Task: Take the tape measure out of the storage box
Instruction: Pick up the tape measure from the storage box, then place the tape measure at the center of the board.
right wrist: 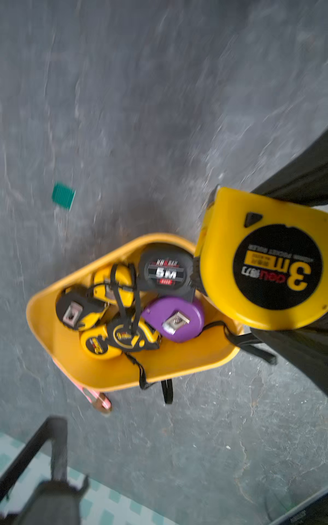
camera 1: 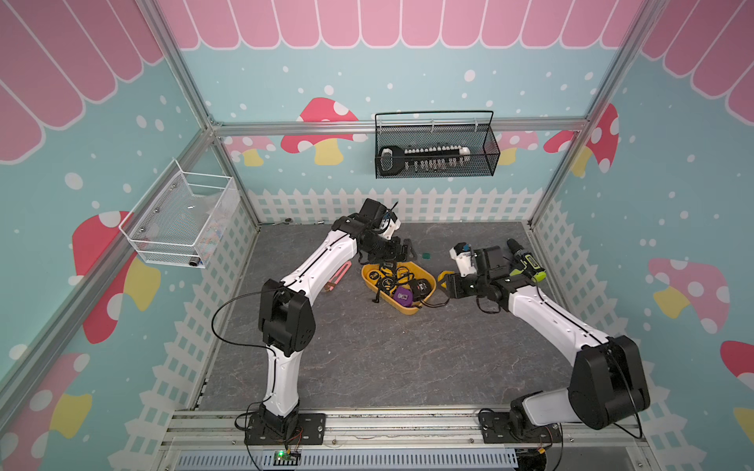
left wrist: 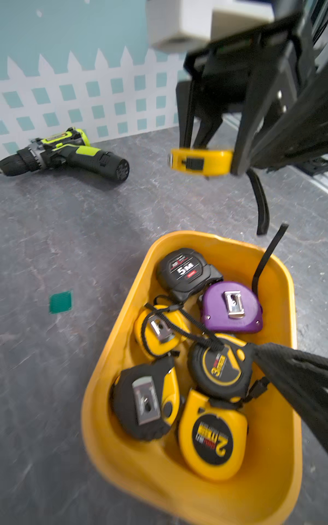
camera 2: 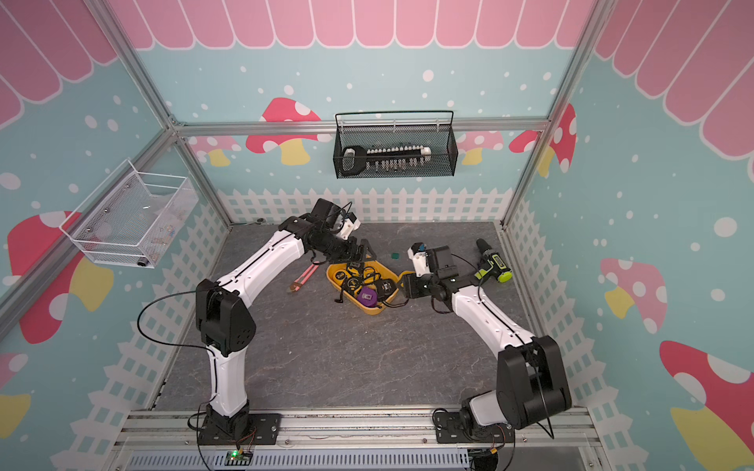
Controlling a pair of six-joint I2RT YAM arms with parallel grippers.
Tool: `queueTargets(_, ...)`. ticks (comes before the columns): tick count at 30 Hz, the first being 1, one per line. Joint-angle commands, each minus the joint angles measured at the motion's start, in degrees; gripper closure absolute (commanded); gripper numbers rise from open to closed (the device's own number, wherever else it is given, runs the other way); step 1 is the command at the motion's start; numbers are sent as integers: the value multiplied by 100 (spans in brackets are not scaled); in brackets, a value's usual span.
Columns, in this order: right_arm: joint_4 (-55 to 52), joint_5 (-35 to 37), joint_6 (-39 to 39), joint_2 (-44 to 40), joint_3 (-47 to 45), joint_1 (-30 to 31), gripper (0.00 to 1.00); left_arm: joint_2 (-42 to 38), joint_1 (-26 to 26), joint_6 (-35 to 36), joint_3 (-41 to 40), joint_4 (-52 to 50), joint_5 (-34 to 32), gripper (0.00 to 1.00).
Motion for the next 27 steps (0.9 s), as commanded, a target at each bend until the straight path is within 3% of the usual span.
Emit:
queueTargets(1, -938, 162, -164, -327, -353, -441, 62, 551, -158, 658, 382, -569, -1070, 1)
queueTargets(5, -1272, 389, -340, -216, -602, -777, 61, 1045, -445, 1165, 802, -918, -1850, 1)
queueTargets(11, -1036, 314, -395, 405, -888, -972, 61, 1466, -478, 1122, 1158, -961, -2594, 1)
queueTargets(17, -1178, 275, -248, 1094, -600, -998, 57, 1763, -487, 1224, 1513, -1044, -3181, 1)
queueTargets(27, -1825, 1348, -113, 1549, -201, -1048, 52, 1667, -899, 1719, 1464, -1107, -2790, 1)
